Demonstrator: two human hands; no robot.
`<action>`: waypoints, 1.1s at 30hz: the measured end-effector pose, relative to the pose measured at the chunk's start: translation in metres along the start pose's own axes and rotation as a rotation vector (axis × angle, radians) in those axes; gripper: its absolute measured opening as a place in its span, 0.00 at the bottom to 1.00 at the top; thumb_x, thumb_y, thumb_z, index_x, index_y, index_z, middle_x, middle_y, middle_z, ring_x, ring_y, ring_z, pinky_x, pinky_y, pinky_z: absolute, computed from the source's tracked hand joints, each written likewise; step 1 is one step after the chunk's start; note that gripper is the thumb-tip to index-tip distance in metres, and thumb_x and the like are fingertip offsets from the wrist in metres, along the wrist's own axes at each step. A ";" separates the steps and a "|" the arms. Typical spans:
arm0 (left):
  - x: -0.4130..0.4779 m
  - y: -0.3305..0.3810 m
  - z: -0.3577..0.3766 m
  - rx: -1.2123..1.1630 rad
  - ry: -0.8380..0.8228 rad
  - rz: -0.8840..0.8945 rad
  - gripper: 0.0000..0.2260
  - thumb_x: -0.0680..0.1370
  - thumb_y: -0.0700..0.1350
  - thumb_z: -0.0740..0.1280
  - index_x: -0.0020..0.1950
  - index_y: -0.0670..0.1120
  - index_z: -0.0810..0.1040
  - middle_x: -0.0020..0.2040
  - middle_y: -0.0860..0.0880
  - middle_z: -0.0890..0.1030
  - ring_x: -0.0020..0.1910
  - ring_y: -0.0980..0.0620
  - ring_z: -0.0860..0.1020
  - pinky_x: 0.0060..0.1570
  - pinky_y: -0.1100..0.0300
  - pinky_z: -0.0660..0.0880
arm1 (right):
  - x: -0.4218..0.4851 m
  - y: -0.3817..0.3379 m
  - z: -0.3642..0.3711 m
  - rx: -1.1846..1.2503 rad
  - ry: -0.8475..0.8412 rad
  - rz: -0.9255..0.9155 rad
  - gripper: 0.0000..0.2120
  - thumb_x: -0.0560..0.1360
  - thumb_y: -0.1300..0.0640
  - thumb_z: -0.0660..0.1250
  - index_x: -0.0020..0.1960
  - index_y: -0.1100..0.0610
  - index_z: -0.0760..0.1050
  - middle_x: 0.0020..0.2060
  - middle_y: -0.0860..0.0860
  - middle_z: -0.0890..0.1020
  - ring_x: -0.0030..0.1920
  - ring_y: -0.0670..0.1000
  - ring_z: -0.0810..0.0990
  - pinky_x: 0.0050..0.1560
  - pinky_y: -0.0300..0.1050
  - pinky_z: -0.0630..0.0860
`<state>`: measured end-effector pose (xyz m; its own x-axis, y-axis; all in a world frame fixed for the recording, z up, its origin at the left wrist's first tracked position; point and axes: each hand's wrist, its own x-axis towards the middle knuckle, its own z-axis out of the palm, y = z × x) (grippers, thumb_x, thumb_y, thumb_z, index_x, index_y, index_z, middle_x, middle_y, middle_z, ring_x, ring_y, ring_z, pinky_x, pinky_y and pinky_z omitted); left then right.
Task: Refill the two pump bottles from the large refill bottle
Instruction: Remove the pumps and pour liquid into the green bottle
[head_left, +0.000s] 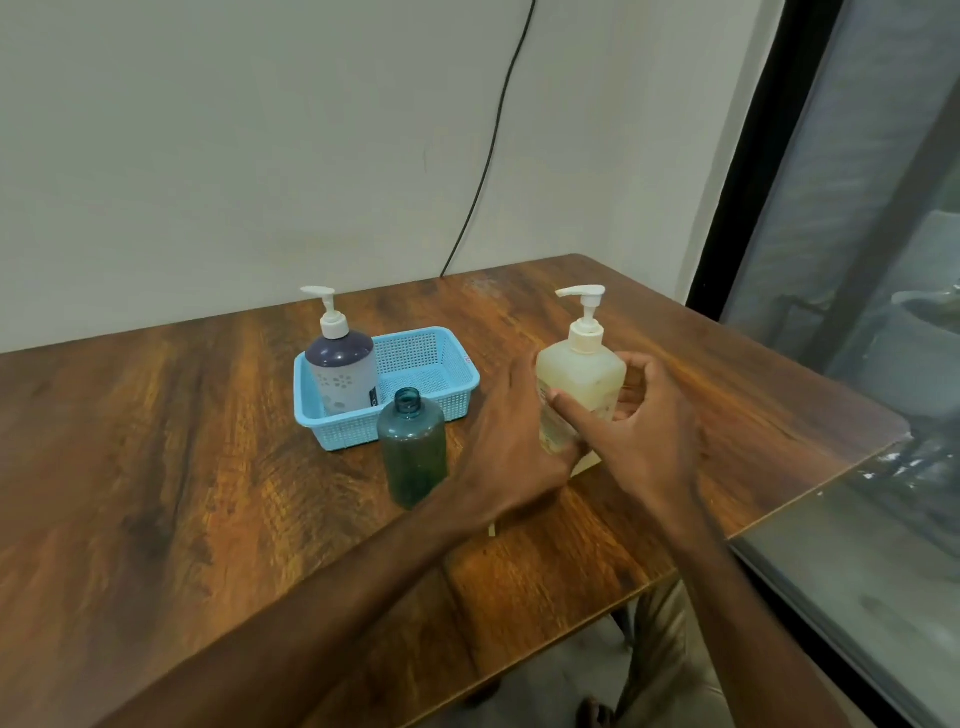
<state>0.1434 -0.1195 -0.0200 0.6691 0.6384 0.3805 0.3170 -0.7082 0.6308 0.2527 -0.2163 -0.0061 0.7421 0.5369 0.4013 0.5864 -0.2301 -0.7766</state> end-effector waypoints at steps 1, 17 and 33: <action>0.007 -0.001 0.001 -0.011 -0.008 0.000 0.46 0.66 0.59 0.79 0.77 0.56 0.57 0.73 0.53 0.71 0.71 0.51 0.72 0.68 0.46 0.75 | 0.000 0.000 -0.001 -0.001 0.000 -0.007 0.40 0.61 0.32 0.79 0.66 0.46 0.70 0.62 0.46 0.79 0.57 0.49 0.80 0.52 0.51 0.82; 0.019 -0.015 0.007 -0.182 0.034 0.094 0.40 0.69 0.64 0.77 0.75 0.61 0.59 0.71 0.58 0.73 0.65 0.61 0.73 0.63 0.59 0.76 | 0.028 -0.034 -0.009 0.243 0.082 -0.088 0.18 0.65 0.46 0.82 0.52 0.50 0.83 0.44 0.41 0.85 0.43 0.41 0.84 0.39 0.34 0.80; 0.023 -0.022 0.004 -0.208 -0.049 0.099 0.38 0.71 0.61 0.78 0.75 0.60 0.61 0.70 0.56 0.76 0.67 0.55 0.77 0.64 0.52 0.79 | 0.045 -0.026 -0.022 0.258 -0.335 -0.202 0.33 0.66 0.44 0.81 0.68 0.48 0.75 0.60 0.41 0.83 0.61 0.42 0.81 0.64 0.51 0.79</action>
<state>0.1544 -0.0908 -0.0279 0.7232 0.5501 0.4175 0.1062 -0.6860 0.7199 0.2784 -0.2041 0.0434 0.4509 0.7924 0.4109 0.5766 0.0928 -0.8117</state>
